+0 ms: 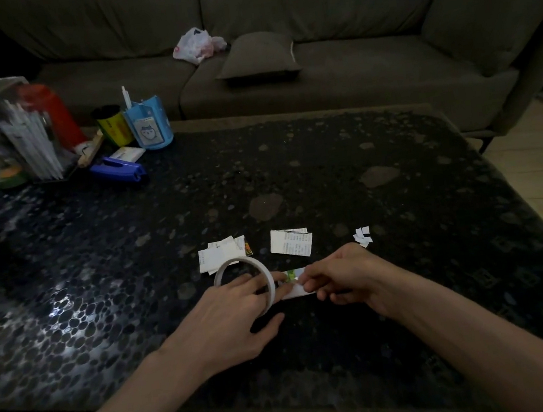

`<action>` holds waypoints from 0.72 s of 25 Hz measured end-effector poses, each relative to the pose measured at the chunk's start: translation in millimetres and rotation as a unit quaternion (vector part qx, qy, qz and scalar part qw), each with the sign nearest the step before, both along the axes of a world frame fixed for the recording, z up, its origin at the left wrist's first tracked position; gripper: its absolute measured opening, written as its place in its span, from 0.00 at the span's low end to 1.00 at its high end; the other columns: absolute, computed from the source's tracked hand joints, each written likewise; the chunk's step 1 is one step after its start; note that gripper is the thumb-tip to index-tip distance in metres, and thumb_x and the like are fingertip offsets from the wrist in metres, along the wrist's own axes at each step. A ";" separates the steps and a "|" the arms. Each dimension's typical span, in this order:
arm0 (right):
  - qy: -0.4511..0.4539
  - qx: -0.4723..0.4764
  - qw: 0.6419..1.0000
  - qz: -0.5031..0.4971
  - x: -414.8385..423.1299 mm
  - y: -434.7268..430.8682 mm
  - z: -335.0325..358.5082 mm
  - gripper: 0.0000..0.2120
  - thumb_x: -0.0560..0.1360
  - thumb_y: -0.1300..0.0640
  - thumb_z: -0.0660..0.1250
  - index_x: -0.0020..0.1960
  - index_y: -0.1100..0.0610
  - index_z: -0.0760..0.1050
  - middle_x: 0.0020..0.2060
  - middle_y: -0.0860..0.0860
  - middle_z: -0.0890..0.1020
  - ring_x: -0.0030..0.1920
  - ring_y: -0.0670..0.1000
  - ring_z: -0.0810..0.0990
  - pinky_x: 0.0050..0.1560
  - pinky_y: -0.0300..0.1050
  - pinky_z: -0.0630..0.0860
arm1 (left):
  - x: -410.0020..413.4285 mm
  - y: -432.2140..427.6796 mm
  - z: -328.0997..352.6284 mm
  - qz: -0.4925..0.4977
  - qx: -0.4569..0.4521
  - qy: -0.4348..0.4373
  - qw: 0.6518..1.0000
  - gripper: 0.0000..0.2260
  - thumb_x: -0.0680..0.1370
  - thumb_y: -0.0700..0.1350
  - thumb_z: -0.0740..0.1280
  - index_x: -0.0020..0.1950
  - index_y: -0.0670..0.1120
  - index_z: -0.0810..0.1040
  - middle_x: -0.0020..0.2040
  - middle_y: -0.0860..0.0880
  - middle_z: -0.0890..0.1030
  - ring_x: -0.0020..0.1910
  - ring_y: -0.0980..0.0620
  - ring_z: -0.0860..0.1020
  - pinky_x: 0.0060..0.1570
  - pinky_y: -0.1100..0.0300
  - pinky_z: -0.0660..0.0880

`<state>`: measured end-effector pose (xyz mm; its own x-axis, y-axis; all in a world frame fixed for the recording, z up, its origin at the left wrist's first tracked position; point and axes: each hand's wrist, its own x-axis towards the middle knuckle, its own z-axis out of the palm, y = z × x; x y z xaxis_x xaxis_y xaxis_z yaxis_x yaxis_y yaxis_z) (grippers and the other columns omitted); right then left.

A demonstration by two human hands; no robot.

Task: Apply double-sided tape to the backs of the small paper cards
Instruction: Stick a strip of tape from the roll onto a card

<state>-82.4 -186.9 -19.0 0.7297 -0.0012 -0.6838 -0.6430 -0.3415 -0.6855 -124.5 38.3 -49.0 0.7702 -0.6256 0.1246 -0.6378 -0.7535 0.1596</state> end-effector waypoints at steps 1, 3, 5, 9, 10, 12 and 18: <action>0.000 -0.003 1.000 -0.001 -0.5 0.3 0.6 0.05 0.79 0.56 0.73 0.50 0.57 0.87 0.37 0.50 0.89 0.29 0.43 0.82 0.28 0.35 0.75 | 0.2 -0.2 0.3 0.001 -0.003 0.002 1.000 0.28 0.81 0.63 0.52 0.81 0.59 0.65 0.77 0.59 0.70 0.72 0.55 0.73 0.58 0.55 0.81; -0.003 -0.005 1.000 -0.003 -1.0 0.7 1.3 0.05 0.79 0.56 0.73 0.49 0.57 0.87 0.37 0.50 0.89 0.28 0.43 0.82 0.28 0.35 0.76 | 0.6 -1.0 0.4 0.000 -0.004 0.006 1.000 0.28 0.81 0.63 0.51 0.81 0.59 0.63 0.78 0.59 0.69 0.73 0.55 0.72 0.58 0.55 0.81; -0.009 -0.004 1.000 0.002 -1.6 0.9 0.9 0.06 0.80 0.57 0.72 0.49 0.58 0.87 0.37 0.50 0.88 0.28 0.43 0.81 0.29 0.35 0.75 | 0.1 -2.1 -0.2 -0.004 -0.002 0.005 1.000 0.28 0.81 0.63 0.50 0.82 0.61 0.61 0.78 0.57 0.67 0.73 0.55 0.72 0.58 0.55 0.81; -0.008 -0.003 1.000 0.003 -1.7 1.0 2.4 0.06 0.80 0.57 0.72 0.49 0.58 0.87 0.37 0.51 0.88 0.29 0.44 0.81 0.30 0.35 0.76 | 0.3 -3.2 -0.3 -0.005 0.006 0.011 1.000 0.27 0.82 0.63 0.48 0.82 0.62 0.59 0.79 0.55 0.65 0.73 0.53 0.71 0.58 0.53 0.81; -0.007 -0.003 1.000 0.004 -1.5 0.6 2.6 0.06 0.80 0.57 0.72 0.49 0.58 0.87 0.37 0.51 0.88 0.29 0.44 0.81 0.30 0.35 0.76 | 0.5 -3.2 -0.2 -0.005 0.006 0.011 1.000 0.27 0.82 0.63 0.48 0.82 0.62 0.59 0.79 0.55 0.65 0.73 0.54 0.71 0.58 0.53 0.80; -0.006 -0.001 1.000 0.006 -1.4 0.1 2.7 0.06 0.80 0.57 0.72 0.49 0.58 0.87 0.37 0.51 0.88 0.29 0.44 0.82 0.30 0.35 0.76 | 0.6 -3.2 0.3 -0.004 0.004 0.011 1.000 0.27 0.82 0.63 0.49 0.82 0.62 0.59 0.79 0.56 0.65 0.73 0.54 0.71 0.58 0.54 0.80; -0.002 0.005 1.000 0.004 -0.7 0.0 2.0 0.05 0.79 0.57 0.73 0.49 0.58 0.87 0.38 0.51 0.89 0.29 0.44 0.82 0.31 0.36 0.77 | 1.8 -3.9 0.5 0.005 0.000 0.012 1.000 0.29 0.81 0.63 0.49 0.82 0.62 0.60 0.79 0.57 0.67 0.72 0.54 0.72 0.61 0.54 0.79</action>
<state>-83.1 -186.9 -17.0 0.7328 0.0119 -0.6804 -0.6369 -0.3401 -0.6919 -122.7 34.4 -48.5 0.7789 -0.6181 0.1061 -0.6265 -0.7595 0.1750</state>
